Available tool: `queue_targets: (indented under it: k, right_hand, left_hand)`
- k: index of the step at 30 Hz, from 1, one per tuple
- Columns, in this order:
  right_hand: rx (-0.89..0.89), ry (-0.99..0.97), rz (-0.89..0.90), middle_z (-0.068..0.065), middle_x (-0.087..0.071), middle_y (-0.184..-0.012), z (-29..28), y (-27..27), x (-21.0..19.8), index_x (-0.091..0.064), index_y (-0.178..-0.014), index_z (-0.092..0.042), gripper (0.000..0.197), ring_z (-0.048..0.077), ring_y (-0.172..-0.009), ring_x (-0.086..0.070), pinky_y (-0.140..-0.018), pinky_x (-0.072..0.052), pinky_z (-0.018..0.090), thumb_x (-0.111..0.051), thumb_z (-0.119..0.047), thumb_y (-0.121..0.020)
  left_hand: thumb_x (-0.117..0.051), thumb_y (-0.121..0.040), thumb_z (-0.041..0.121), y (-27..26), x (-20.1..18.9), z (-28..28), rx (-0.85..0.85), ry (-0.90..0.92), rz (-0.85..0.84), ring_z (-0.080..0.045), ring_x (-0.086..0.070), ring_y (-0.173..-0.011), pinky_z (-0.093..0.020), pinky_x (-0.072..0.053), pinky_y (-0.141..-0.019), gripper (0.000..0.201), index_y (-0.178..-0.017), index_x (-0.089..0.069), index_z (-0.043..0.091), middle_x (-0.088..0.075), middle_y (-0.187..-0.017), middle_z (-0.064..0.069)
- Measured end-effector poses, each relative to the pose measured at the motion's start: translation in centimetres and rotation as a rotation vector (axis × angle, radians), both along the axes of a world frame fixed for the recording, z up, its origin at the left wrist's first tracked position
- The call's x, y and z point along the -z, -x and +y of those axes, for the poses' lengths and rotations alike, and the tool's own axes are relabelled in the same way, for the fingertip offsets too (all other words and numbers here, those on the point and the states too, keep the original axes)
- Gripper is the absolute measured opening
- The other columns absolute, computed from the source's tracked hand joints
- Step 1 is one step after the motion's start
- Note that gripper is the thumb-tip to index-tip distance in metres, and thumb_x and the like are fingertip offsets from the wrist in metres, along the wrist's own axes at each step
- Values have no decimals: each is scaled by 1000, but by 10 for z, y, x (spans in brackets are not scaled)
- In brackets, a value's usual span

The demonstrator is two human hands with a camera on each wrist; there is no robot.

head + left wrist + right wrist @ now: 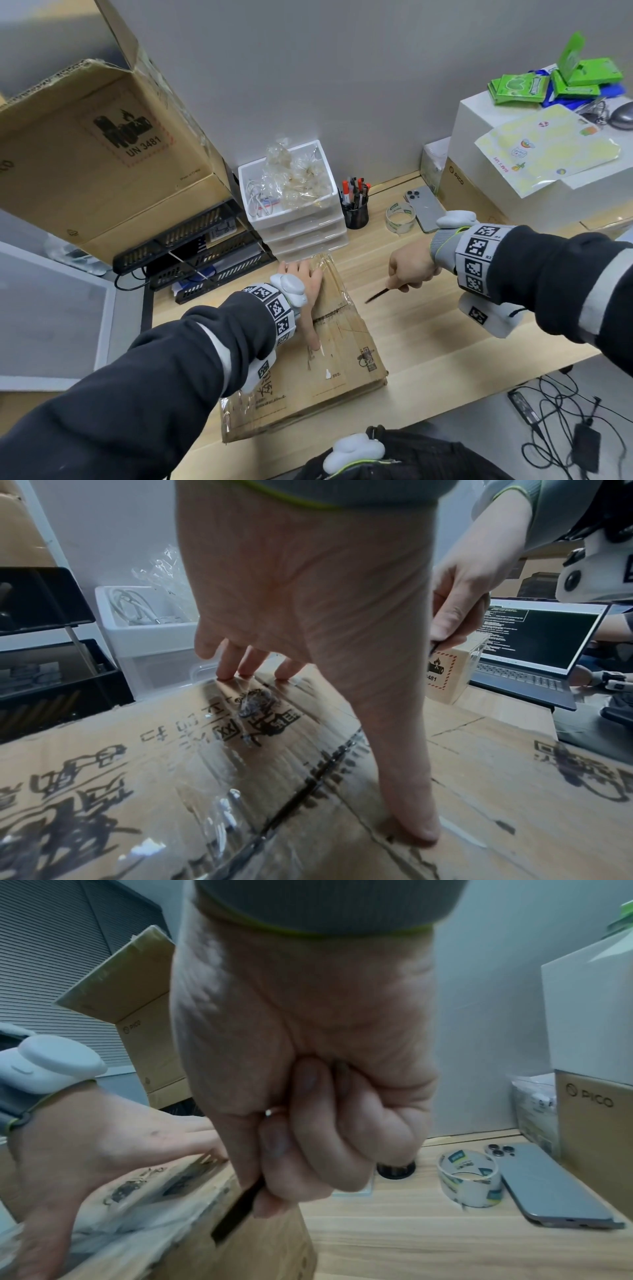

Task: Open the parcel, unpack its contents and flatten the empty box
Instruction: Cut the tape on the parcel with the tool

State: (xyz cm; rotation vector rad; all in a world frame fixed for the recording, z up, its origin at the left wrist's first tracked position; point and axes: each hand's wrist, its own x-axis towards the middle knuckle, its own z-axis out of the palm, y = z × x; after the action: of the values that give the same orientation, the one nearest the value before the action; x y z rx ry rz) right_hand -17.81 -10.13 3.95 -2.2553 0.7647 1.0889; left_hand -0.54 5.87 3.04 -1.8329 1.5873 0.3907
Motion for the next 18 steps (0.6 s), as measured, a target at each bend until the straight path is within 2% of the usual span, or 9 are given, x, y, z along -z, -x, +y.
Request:
queue_targets:
  k: [3,5,9,13,15,18]
  right_hand:
    - [43,16,14,-2,-53,-63,-9,16,6,-62,-82,-17,35,17,-46,-37,-47,-33,22,-45,-41,-99]
    - [101,32,-6,0,-54,-64,-15,25,12,-63,-81,-15,36,18,-47,-38,-46,-33,23,-44,-40,-100]
    - [167,90,-39,1,-58,-67,-17,35,23,-64,-83,-13,39,19,-50,-43,-48,-38,24,-42,-39,-101]
    - [218,120,-65,2,-60,-69,-18,36,31,-67,-84,-13,39,22,-58,-50,-55,-43,26,-42,-38,-100]
    - [243,135,-70,2,-60,-66,-18,34,34,-66,-82,-12,40,23,-59,-51,-58,-44,26,-41,-37,-100]
    - [305,123,-89,4,-57,-63,-19,33,36,-62,-78,-11,39,22,-51,-47,-54,-41,25,-39,-33,-101]
  left_hand:
    - [-81,-44,79,-4,-6,-3,-17,-6,34,-23,-41,-111,-37,-40,-95,121,-136,-35,16,-40,-124,-5]
    - [-83,-46,73,-9,-9,-6,-39,11,61,-23,-42,-109,-39,-47,-94,115,-134,-36,18,-40,-122,-5]
    - [-86,-51,54,-16,-6,0,-93,111,78,-23,-46,-107,-42,-52,-89,97,-128,-36,21,-39,-118,-5]
    - [-86,-49,58,-17,1,1,-96,99,104,-21,-45,-105,-39,-52,-84,103,-131,-36,19,-37,-118,-4]
    - [-87,-51,56,-15,2,-3,-88,88,83,-23,-46,-109,-40,-51,-89,105,-134,-36,17,-39,-122,-6]
    - [-87,-51,59,-9,5,-8,-92,95,51,-27,-48,-113,-40,-46,-97,110,-137,-35,15,-40,-125,-8]
